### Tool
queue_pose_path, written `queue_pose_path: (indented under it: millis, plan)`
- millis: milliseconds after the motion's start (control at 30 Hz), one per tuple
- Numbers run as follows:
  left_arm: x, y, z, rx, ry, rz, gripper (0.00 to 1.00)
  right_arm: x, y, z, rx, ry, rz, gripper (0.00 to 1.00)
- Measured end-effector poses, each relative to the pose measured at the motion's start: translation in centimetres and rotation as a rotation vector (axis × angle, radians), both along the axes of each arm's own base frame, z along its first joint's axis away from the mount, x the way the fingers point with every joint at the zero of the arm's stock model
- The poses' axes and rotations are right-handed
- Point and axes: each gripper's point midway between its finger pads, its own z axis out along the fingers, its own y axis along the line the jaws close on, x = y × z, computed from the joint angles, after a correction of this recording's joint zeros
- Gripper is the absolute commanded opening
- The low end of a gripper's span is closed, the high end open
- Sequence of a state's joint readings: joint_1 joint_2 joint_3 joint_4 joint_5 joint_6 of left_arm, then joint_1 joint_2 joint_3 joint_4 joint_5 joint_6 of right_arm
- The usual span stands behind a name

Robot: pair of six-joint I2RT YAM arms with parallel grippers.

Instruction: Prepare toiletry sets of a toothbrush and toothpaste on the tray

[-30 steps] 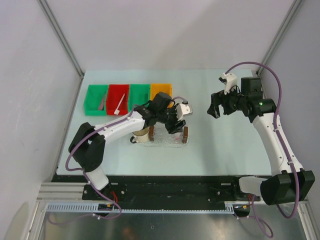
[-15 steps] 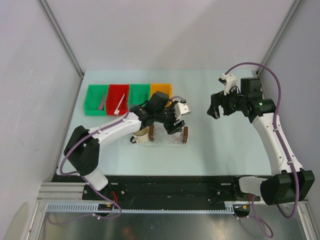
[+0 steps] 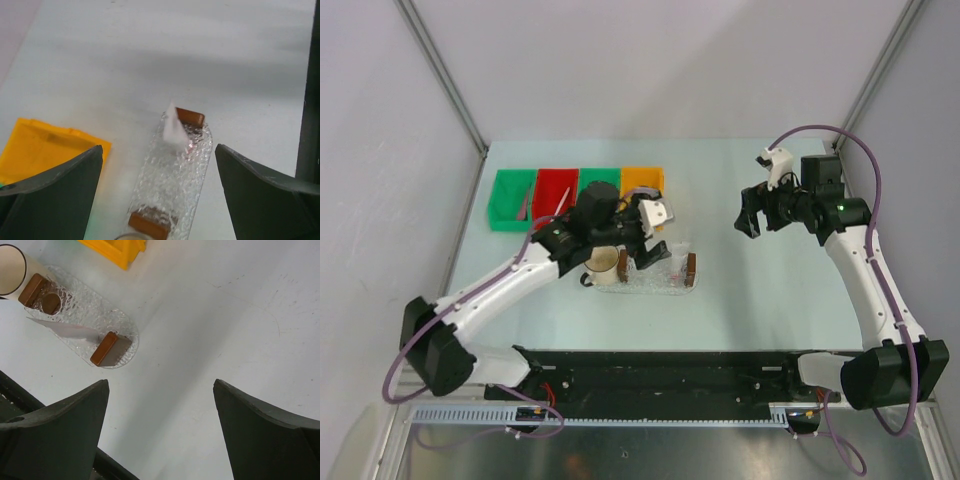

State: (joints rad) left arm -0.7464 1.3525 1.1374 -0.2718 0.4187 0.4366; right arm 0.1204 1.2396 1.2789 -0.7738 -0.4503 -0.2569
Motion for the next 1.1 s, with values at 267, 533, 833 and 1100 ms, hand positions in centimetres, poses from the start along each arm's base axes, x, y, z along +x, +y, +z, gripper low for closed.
queue_pose_path:
  millis: [267, 533, 833, 1100]
  plan:
    - [5.9, 8.5, 4.3, -0.108, -0.030, 0.293, 0.99, 1.1, -0.1, -0.7, -0.016, -0.001, -0.003, 0.91]
    - [13.1, 20.1, 2.0, -0.076, 0.023, 0.697, 0.94, 2.2, 0.0, -1.9, -0.026, 0.015, 0.002, 0.89]
    - [17.4, 32.1, -3.5, -0.038, 0.169, 1.084, 0.86, 2.7, 0.5, -3.1, -0.011, 0.050, 0.027, 0.90]
    - [18.6, 38.0, -6.8, -0.027, 0.256, 1.260, 0.77, 2.6, 0.8, -3.8, -0.001, 0.064, 0.041, 0.90]
